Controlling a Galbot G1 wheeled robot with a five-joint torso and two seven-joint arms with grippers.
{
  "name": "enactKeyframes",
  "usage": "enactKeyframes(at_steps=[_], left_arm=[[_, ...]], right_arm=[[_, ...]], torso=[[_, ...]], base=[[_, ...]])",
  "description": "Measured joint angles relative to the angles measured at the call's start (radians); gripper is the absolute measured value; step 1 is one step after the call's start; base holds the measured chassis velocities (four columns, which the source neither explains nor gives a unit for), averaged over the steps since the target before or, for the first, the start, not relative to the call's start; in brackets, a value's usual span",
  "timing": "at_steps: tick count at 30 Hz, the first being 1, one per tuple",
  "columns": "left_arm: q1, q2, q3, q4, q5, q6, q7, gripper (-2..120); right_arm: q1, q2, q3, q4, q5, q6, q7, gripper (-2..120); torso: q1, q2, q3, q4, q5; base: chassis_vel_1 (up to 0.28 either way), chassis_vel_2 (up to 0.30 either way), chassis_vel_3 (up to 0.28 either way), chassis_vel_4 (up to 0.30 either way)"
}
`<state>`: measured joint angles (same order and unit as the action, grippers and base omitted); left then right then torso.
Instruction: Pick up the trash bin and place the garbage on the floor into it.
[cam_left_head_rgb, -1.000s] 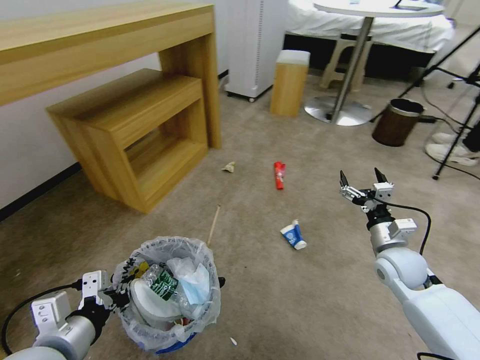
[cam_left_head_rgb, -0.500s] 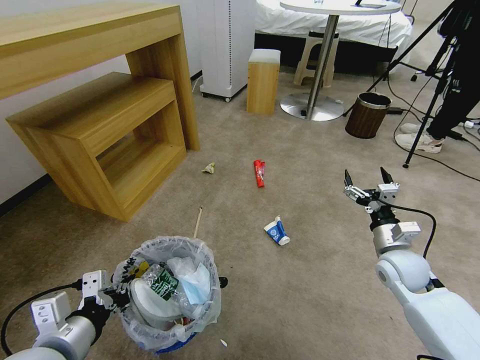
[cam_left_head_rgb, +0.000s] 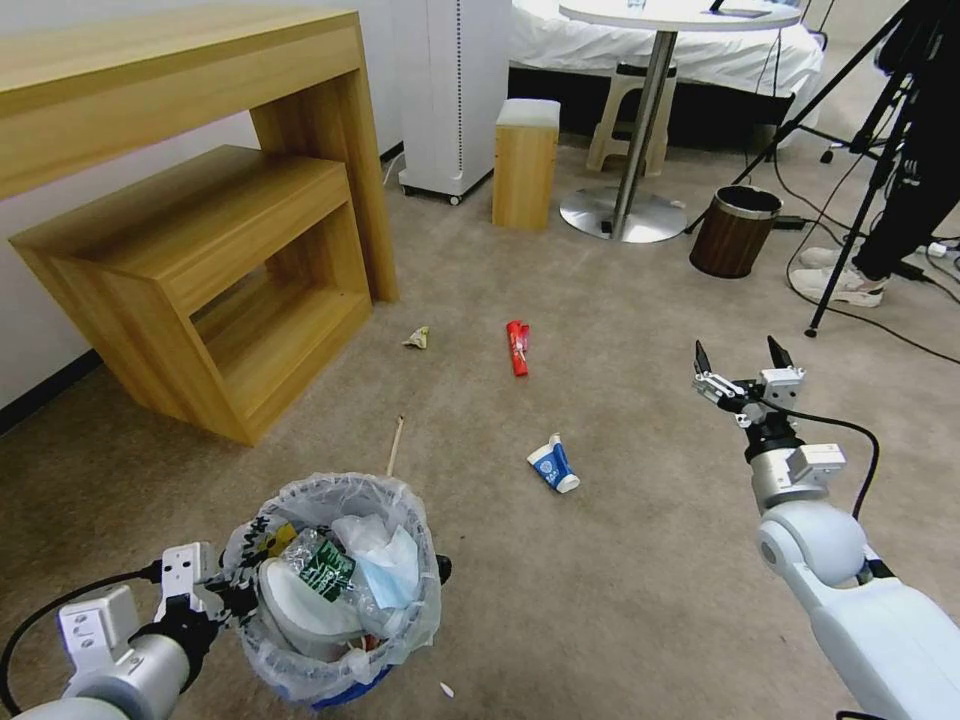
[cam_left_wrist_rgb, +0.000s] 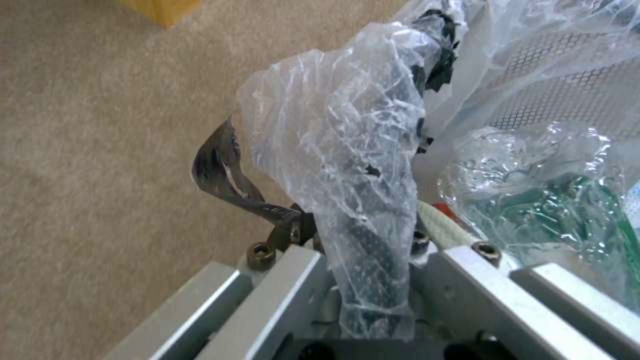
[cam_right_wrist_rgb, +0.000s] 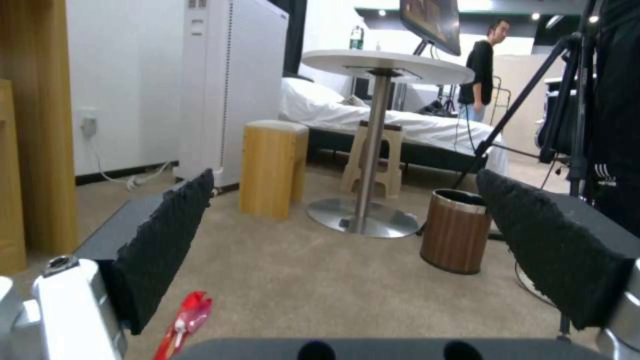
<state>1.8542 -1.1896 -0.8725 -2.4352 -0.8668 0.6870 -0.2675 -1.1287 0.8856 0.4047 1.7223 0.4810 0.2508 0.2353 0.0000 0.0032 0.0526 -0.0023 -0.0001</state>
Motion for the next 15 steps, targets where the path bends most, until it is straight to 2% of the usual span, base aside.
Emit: enactKeyframes(at_steps=[7,15], left_arm=[[-0.001,-0.005,0.002,0.004,0.003,-0.001,0.001,1],[-0.002,-0.006,0.003,0.007,0.004,-0.003,0.004,1]], right_arm=[[0.005,-0.004,0.0,-0.007,0.008,0.004,-0.007,100],[0.01,-0.007,-0.012,-0.015,0.016,0.002,-0.012,100]], torso=[[0.0,0.0,0.0,0.0001,0.0],[0.0,0.0,0.0,0.0,0.0001]], base=[[-0.083,0.076,0.079,-0.06],[0.0,0.0,0.0,0.0]])
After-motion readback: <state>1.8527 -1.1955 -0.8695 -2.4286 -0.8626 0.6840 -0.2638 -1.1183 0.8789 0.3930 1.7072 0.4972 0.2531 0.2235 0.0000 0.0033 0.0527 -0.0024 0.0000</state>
